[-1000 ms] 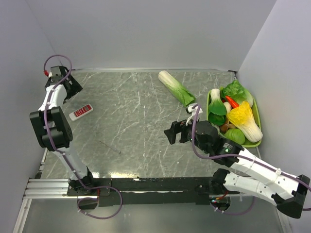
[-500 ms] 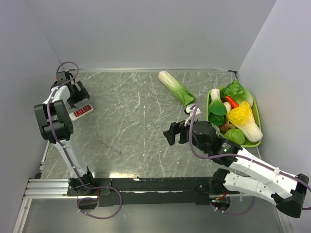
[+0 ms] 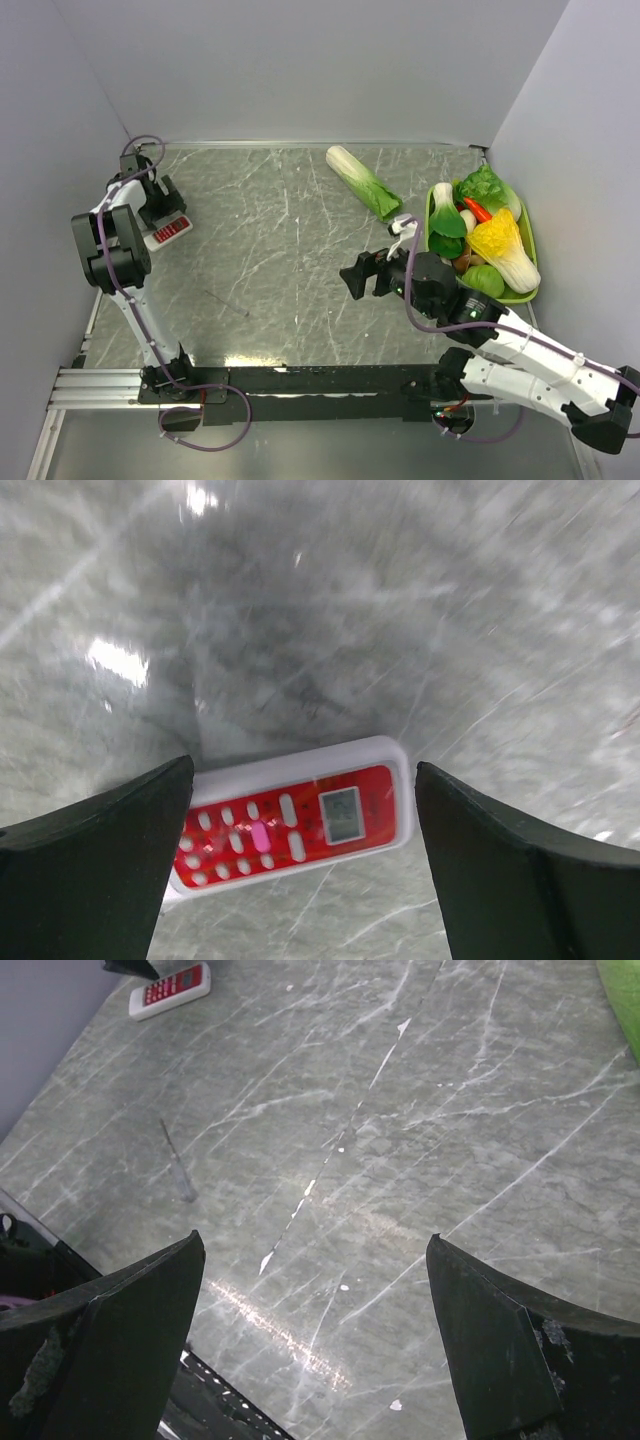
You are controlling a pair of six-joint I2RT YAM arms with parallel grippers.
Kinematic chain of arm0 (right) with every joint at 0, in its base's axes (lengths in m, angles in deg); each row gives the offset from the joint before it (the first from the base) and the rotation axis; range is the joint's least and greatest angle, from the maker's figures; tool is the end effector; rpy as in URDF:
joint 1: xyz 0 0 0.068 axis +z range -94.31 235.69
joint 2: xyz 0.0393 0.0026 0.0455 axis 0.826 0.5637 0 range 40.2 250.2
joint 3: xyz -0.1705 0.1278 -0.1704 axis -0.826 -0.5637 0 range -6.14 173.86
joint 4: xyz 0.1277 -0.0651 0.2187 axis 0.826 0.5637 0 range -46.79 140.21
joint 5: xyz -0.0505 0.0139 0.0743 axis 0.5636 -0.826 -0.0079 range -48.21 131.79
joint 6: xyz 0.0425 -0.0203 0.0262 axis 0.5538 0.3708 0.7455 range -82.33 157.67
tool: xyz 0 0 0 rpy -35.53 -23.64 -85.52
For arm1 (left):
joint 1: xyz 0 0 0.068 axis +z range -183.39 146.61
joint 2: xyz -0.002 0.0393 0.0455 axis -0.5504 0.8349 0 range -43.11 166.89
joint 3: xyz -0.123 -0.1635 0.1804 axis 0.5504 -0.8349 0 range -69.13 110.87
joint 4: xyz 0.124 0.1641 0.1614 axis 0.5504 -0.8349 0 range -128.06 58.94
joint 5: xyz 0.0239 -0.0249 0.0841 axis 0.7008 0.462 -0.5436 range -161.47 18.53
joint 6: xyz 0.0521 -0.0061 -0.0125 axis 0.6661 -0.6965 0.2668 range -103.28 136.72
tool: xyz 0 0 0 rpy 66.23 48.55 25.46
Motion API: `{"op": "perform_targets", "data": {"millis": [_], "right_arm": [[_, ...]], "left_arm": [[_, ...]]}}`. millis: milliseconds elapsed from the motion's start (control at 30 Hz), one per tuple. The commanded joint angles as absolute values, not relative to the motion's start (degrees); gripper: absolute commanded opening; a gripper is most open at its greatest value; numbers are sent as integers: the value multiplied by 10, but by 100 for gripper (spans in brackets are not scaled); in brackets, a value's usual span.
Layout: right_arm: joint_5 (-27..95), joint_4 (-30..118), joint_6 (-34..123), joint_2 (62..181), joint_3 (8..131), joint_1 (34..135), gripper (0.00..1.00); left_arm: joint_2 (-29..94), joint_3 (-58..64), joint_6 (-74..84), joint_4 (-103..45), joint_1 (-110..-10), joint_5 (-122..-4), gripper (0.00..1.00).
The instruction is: Unload the batteries from the remote control
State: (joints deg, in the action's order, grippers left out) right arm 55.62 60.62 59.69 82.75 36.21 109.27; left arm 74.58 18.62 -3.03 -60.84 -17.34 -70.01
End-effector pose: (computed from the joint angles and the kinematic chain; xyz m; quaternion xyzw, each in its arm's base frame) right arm 0.1102 0.1351 0.3184 -0.1495 0.7903 0.2826 0.5227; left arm 0.4232 0.1208 0.1823 -0.2935 0.9195 -0.0206 0.2605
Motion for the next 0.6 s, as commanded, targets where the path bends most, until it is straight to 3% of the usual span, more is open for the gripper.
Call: {"op": "perform_targets", "data": {"millis": [0, 300, 567], "right_arm": [[556, 606, 598, 802, 367, 1093, 100], [543, 588, 601, 745, 344, 1093, 100], [540, 596, 600, 725, 342, 1093, 100]], "left_arm": [[691, 159, -17, -632, -172, -698, 97], [575, 60, -7, -624, -177, -577, 98], [552, 43, 5, -642, -183, -645, 99]]}}
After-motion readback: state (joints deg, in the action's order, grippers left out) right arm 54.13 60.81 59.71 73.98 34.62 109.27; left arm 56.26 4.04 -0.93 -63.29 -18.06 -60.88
